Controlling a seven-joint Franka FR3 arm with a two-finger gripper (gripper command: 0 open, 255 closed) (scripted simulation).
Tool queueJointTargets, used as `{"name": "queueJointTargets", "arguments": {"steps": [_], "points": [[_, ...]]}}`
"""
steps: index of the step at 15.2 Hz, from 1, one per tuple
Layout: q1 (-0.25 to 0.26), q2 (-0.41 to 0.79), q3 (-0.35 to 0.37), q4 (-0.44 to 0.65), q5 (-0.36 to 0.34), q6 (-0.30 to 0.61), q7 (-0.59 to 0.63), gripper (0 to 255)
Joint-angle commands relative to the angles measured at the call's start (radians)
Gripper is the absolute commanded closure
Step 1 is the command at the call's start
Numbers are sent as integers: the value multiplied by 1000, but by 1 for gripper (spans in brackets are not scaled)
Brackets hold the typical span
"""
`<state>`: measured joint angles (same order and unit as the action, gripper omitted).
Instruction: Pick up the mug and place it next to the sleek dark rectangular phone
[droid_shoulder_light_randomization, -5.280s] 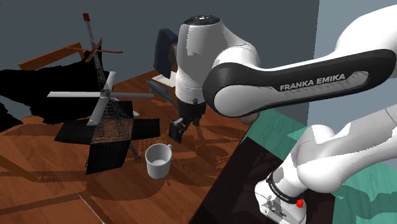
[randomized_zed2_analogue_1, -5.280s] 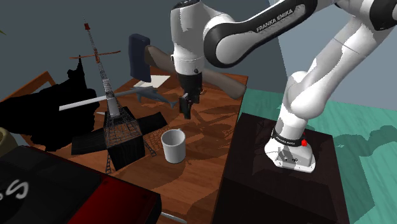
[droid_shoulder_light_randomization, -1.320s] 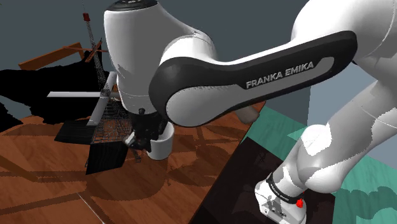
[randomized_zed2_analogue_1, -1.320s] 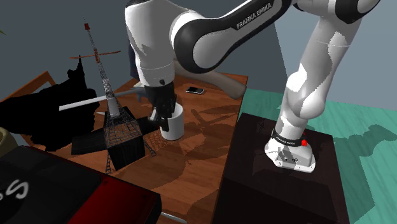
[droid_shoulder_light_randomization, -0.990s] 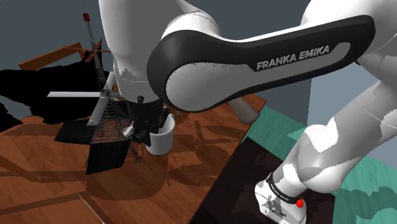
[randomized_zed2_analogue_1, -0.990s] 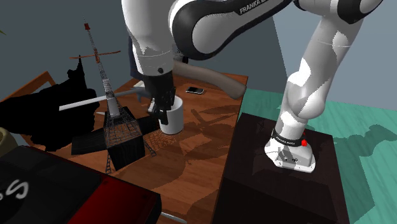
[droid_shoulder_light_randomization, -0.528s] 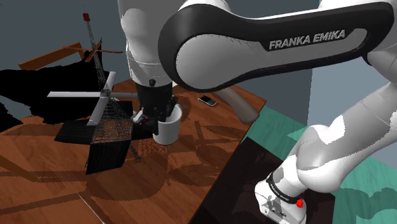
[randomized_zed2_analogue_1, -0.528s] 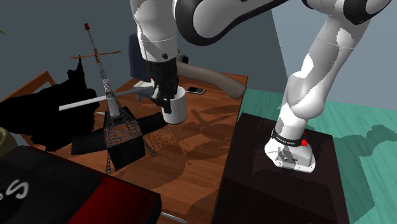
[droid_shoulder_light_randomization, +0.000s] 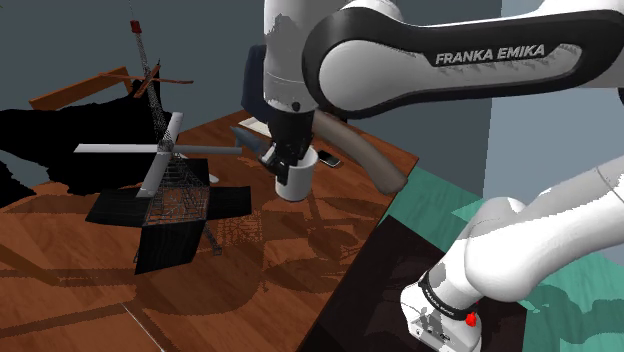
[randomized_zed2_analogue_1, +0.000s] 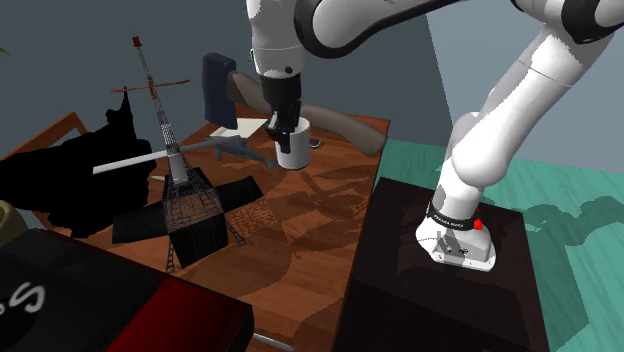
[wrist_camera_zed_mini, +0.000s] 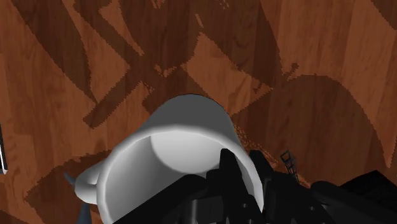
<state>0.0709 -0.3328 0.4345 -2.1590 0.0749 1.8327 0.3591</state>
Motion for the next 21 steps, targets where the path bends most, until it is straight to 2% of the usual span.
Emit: {"name": "queueJointTargets", "arguments": {"steps": [1,11,21], "points": [[-15,-39,-44,-38,1,-1,-63,255],[-97,-132,-234,-142,-53,12,-316,255],[-196,-109,-418,-135,-136,37,-556,255]]}}
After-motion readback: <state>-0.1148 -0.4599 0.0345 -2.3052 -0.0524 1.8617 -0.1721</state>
